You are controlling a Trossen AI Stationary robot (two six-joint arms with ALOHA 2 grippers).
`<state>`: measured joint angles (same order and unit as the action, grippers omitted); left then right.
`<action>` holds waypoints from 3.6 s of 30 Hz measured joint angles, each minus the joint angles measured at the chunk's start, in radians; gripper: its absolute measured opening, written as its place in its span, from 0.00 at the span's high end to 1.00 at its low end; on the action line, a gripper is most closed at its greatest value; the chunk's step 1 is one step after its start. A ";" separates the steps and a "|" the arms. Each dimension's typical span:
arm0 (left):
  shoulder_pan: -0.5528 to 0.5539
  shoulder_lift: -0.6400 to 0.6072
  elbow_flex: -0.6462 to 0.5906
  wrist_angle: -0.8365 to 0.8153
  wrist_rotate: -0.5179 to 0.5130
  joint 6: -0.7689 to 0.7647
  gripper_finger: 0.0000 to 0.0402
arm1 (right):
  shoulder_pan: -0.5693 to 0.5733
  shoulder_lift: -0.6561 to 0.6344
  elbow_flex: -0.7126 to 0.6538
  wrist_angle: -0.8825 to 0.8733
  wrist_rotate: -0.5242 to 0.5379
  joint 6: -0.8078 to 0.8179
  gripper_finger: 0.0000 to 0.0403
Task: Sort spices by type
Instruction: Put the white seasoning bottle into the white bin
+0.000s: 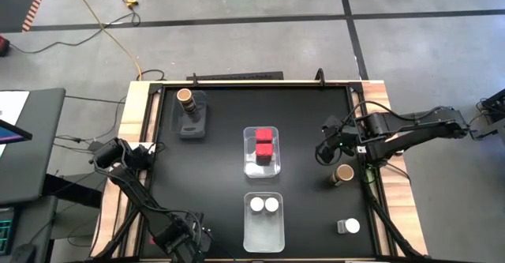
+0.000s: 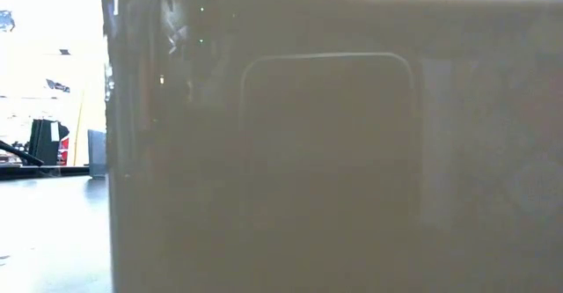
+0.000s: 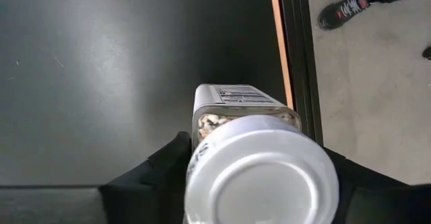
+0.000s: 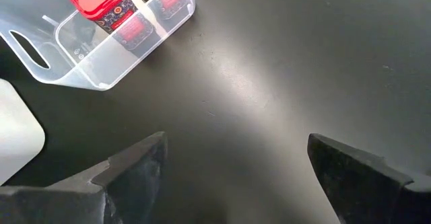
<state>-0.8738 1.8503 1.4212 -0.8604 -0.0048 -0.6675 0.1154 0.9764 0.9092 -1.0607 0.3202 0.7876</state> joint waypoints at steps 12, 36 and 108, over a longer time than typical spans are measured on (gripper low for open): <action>0.042 -0.025 0.071 -0.138 0.000 -0.079 0.51 | 0.000 0.000 0.000 0.000 0.000 -0.002 0.05; 0.375 0.141 0.742 -0.499 -0.130 -0.074 0.51 | 0.000 0.000 0.000 -0.008 0.000 -0.050 0.05; 0.369 0.552 0.880 -0.305 -0.024 0.100 0.47 | 0.001 -0.001 0.000 -0.035 -0.004 -0.082 0.05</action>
<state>-0.5045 2.4027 2.3013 -1.1652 -0.0292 -0.5671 0.1165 0.9756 0.9089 -1.0958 0.3164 0.7059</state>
